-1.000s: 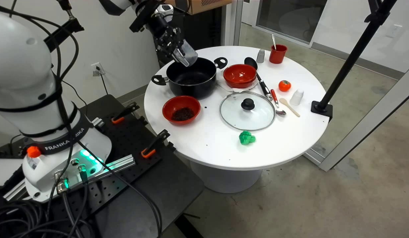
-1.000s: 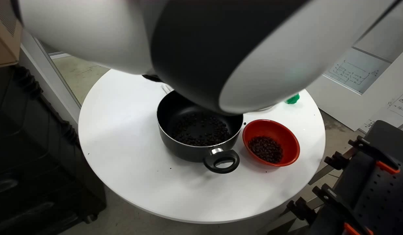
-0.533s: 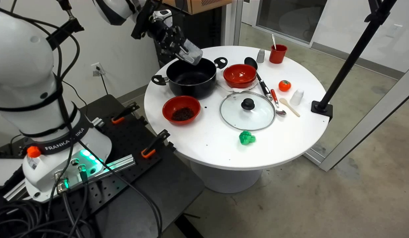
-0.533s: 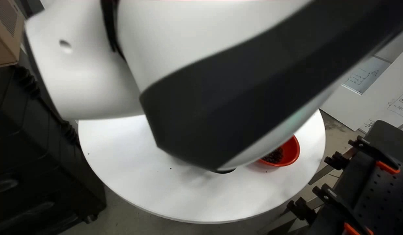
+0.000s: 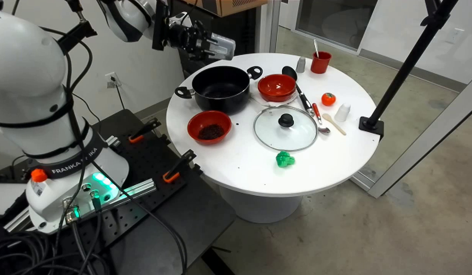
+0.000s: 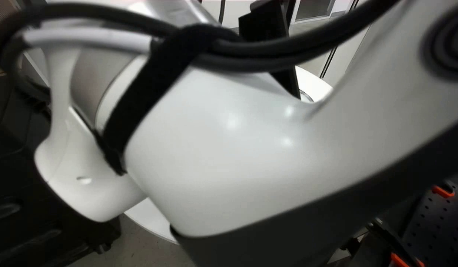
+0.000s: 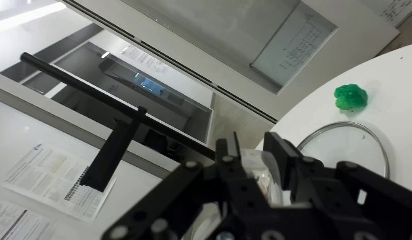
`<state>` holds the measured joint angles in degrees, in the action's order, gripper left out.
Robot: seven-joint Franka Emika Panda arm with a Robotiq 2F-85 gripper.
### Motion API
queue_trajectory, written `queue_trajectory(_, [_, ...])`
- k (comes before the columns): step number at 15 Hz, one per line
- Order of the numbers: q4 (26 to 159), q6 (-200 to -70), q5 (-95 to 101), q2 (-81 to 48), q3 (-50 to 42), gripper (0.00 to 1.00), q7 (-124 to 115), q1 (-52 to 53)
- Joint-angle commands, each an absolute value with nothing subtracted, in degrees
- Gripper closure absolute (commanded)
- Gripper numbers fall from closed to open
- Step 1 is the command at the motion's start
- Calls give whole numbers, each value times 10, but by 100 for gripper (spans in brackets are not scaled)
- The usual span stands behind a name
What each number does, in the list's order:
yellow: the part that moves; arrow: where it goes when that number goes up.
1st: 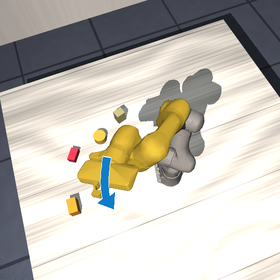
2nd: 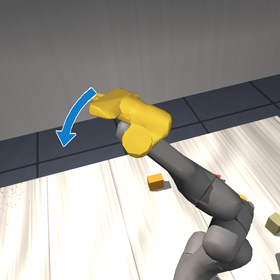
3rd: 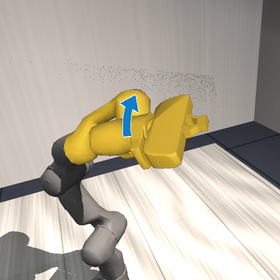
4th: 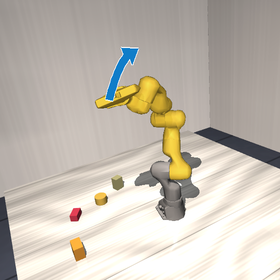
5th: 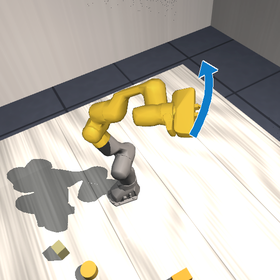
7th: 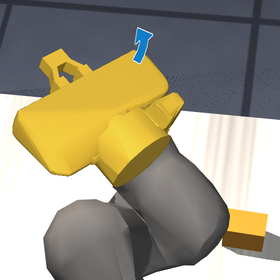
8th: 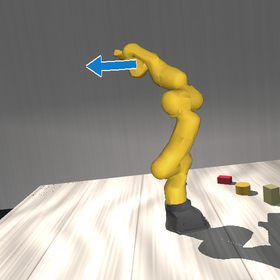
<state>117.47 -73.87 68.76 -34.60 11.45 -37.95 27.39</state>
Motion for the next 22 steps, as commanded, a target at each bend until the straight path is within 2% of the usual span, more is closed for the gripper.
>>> queue_trajectory(1, [1152, -677, 721, -377, 125, 93, -395, 280])
queue_trajectory(15, [1107, -466, 803, -446, 133, 93, -426, 291])
queue_trajectory(22, [1089, -409, 832, -479, 139, 93, -427, 287])
